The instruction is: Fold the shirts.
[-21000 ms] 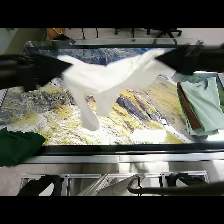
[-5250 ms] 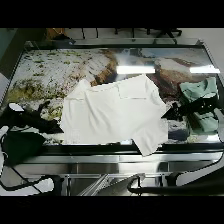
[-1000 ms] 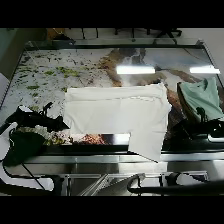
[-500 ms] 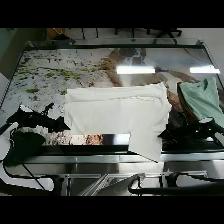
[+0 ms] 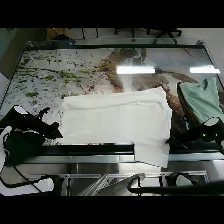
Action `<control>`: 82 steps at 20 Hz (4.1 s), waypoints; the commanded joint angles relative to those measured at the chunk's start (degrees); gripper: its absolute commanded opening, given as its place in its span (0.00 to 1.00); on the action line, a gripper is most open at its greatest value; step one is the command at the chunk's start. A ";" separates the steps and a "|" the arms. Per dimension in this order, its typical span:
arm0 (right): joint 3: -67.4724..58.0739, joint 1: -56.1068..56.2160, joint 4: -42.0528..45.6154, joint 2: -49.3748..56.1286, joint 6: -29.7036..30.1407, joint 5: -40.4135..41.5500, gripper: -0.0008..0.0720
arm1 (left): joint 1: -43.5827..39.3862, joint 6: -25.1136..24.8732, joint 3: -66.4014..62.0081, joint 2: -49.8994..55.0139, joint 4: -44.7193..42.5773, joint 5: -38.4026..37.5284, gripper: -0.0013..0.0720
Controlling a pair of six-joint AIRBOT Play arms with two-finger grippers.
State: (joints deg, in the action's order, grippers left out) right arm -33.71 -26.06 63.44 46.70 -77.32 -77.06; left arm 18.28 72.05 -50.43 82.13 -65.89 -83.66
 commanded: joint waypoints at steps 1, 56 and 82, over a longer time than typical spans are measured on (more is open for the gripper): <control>2.49 0.02 6.73 -9.55 -5.42 -1.70 0.04 | -0.13 3.06 6.40 -6.27 -6.32 -0.66 0.03; -44.24 6.19 -19.37 23.02 20.35 -2.60 0.04 | -48.50 8.17 -48.74 34.51 17.40 19.39 0.03; -58.18 70.60 -39.36 41.51 38.07 54.27 0.21 | -14.99 4.17 -64.76 -3.69 41.55 2.23 0.04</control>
State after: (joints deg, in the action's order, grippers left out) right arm -91.79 28.05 26.81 79.81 -52.40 -49.65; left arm -1.21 78.37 -116.68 84.05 -25.32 -81.06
